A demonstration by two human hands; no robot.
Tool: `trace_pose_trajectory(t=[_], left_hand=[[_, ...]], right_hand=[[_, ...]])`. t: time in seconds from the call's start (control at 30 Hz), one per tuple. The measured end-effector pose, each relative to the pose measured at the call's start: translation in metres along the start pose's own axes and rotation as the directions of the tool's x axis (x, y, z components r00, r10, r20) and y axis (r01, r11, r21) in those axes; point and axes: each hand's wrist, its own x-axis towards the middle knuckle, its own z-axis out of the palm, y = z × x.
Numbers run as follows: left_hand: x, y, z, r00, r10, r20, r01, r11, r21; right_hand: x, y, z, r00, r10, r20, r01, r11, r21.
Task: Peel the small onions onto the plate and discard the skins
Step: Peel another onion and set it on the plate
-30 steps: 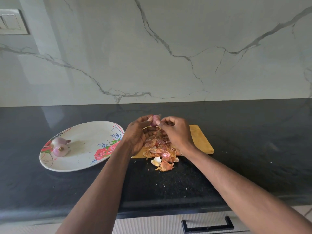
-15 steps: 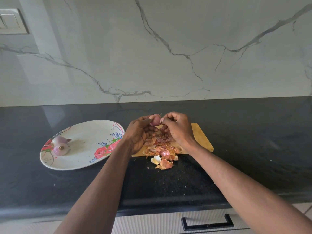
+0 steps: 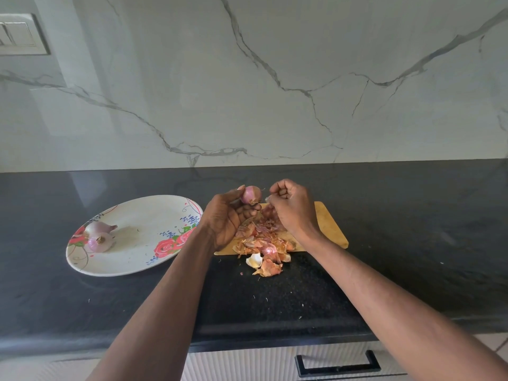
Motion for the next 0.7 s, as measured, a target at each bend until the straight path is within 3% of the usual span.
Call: trace_pose_trajectory(t=[0.17, 0.37, 0.7], left_hand=[[0.0012, -0.0014, -0.0020, 0.999, 0.047, 0.007, -0.048, 0.998, 0.049], [0.0011, -0.0014, -0.0013, 0.999, 0.005, 0.037, -0.006, 1.000, 0.019], [0.0024, -0.0030, -0.0031, 1.000, -0.014, -0.008, 0.015, 1.000, 0.027]], right_hand=[[-0.0036, -0.0029, -0.0027, 0.995, -0.101, -0.023, 0.101, 0.995, 0.012], [-0.0051, -0.0046, -0.0034, 0.995, -0.099, 0.029, 0.095, 0.989, 0.111], [-0.0069, 0.0019, -0.0016, 0.994, -0.109, 0.009, 0.107, 0.988, 0.109]])
